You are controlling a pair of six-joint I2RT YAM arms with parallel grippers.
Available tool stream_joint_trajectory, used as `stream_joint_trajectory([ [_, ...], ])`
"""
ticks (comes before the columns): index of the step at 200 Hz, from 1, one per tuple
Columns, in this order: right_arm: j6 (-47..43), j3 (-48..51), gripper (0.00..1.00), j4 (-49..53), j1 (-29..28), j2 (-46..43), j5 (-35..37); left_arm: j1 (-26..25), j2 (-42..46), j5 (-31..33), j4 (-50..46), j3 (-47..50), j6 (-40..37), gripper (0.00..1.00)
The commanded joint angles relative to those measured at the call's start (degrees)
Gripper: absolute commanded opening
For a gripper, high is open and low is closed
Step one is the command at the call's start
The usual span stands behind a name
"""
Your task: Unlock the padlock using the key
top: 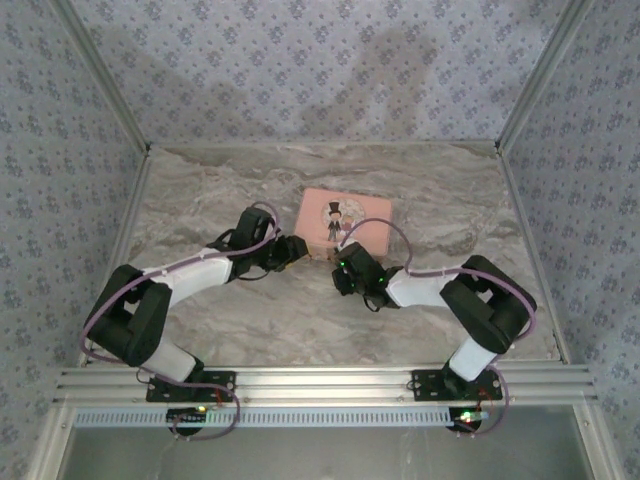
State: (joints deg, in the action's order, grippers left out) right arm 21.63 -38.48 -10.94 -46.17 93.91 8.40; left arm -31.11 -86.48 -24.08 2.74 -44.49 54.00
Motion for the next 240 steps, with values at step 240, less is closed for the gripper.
stream_joint_trajectory([
  [240, -23.74, -8.36, 0.00, 25.31, 0.15, -7.29, 0.11, 5.63, -8.76, -0.16, 1.21, -9.59, -5.27, 0.43],
])
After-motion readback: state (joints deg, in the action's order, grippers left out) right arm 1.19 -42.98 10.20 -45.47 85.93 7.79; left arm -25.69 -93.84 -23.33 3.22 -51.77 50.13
